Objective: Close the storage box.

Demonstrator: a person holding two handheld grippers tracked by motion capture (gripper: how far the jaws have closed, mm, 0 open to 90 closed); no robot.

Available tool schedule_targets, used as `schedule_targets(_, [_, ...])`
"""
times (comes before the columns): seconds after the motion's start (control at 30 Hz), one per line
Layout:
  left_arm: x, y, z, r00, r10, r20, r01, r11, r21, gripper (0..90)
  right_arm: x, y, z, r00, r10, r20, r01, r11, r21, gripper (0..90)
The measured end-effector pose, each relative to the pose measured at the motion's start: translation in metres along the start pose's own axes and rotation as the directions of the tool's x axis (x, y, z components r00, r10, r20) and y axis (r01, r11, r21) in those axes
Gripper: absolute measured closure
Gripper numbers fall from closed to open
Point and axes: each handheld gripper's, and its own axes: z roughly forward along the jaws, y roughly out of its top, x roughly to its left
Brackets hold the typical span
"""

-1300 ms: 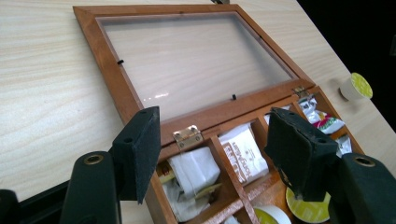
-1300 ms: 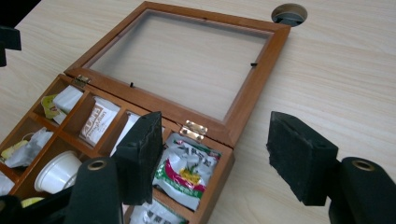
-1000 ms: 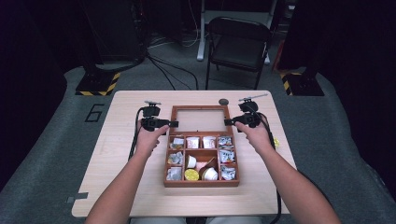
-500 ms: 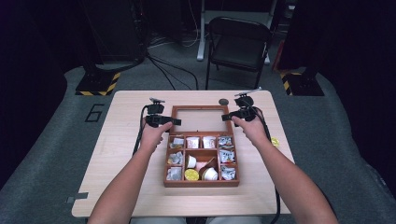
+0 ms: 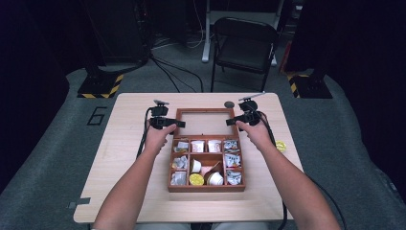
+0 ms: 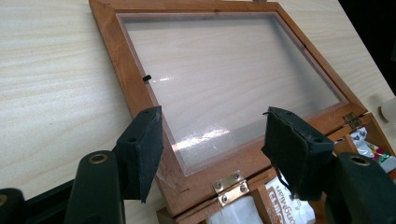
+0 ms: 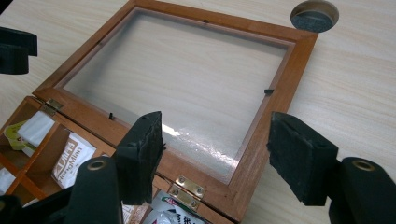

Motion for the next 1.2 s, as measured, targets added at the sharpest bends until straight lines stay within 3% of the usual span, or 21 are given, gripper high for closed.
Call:
schedule_targets(0.23, [0.003,0.0,0.007,0.9998,-0.021,0.002,0.021,0.9998,0.005,38.0,-0.004,-0.004,0.011,1.0,-0.005,-0.002,0.005,1.0,0.006,36.6])
schedule_targets(0.47, [0.006,0.0,0.01,0.9994,-0.036,0.001,0.036,0.9994,-0.002,37.8,-0.007,-0.005,0.017,0.9996,0.029,0.003,-0.029,0.999,0.015,36.7])
schedule_targets(0.53, [0.006,0.0,0.012,0.9971,-0.075,0.013,0.075,0.997,-0.018,37.5,-0.008,-0.005,0.018,0.9993,0.038,0.0,-0.038,0.999,0.018,36.5])
schedule_targets(0.83, [0.012,-0.001,0.014,0.9979,-0.059,-0.027,0.059,0.9982,0.004,37.2,-0.008,-0.007,0.022,0.9975,0.07,-0.001,-0.07,0.997,0.028,36.1])
schedule_targets(0.97, [0.012,-0.001,0.015,0.9974,-0.066,-0.028,0.066,0.9978,0.002,37.2,-0.009,-0.009,0.024,0.9978,0.066,-0.007,-0.065,0.997,0.033,36.1])
schedule_targets(1.2, [0.014,-0.002,0.018,0.9965,-0.08,-0.026,0.08,0.9965,0.025,36.7,-0.012,-0.011,0.024,0.9951,0.099,0.0,-0.099,0.994,0.04,35.9])
